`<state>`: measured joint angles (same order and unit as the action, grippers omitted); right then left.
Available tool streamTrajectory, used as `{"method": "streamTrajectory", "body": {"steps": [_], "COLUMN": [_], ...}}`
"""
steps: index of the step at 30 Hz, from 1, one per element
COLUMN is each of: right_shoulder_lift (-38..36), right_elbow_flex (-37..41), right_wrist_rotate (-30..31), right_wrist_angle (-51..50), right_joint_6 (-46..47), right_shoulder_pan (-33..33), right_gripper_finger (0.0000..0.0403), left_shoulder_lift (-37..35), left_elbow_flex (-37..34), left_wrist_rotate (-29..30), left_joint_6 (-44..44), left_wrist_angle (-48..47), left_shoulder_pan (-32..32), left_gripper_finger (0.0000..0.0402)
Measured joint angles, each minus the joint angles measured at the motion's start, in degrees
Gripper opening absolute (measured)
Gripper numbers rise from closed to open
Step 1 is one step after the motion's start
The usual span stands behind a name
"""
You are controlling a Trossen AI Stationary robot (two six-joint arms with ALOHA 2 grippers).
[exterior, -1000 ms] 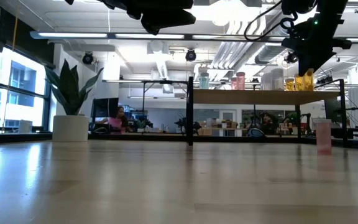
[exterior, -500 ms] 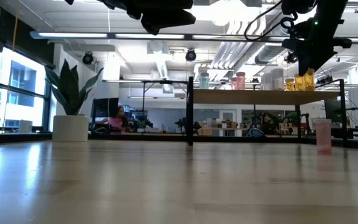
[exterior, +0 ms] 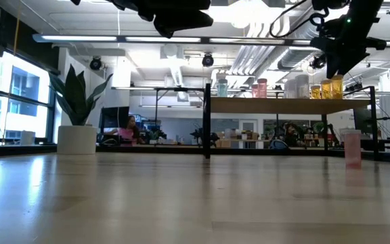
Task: Pick and place medicine bottles onto shelf by color
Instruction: Put the green pill bottle on the shelf aligned with the other green pill bottle
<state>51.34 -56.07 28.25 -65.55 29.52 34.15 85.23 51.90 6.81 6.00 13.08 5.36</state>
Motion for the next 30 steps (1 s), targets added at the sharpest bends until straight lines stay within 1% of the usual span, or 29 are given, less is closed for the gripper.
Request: {"method": "streamTrajectory", "body": {"steps": [5,13,15,21,25,30], "right_shoulder_lift": [-2.7,-5.4,-6.2,-9.7,-12.1,-15.7], "right_elbow_flex": [0.0,0.0,0.0,0.0,-0.1,1.3], "right_wrist_rotate": [-2.8,-4.2,-6.3,-16.5,-22.5,-22.7], "right_wrist_angle": [0.6,1.2,1.2,1.2,0.9,-0.6], "right_joint_6": [-1.5,-2.3,-2.9,-3.7,-3.1,1.2], "right_shoulder_pan": [0.0,0.0,0.0,-0.3,-3.3,-10.3], "right_gripper_finger": [0.0142,0.0142,0.0142,0.0142,0.0142,0.0142], "left_shoulder_lift": [0.0,0.0,0.0,0.0,0.0,0.0], "left_elbow_flex": [0.0,0.0,0.0,0.0,0.0,0.0], "left_wrist_rotate": [0.0,0.0,0.0,0.0,0.0,0.0], "left_joint_6": [0.0,-0.4,-0.6,-0.9,-0.9,-0.9], "left_wrist_angle": [0.0,0.0,0.0,0.0,0.0,0.0], "left_shoulder_pan": [0.0,0.0,0.0,0.0,0.0,0.0], "left_gripper_finger": [0.0236,0.0236,0.0236,0.0236,0.0236,0.0236]}}
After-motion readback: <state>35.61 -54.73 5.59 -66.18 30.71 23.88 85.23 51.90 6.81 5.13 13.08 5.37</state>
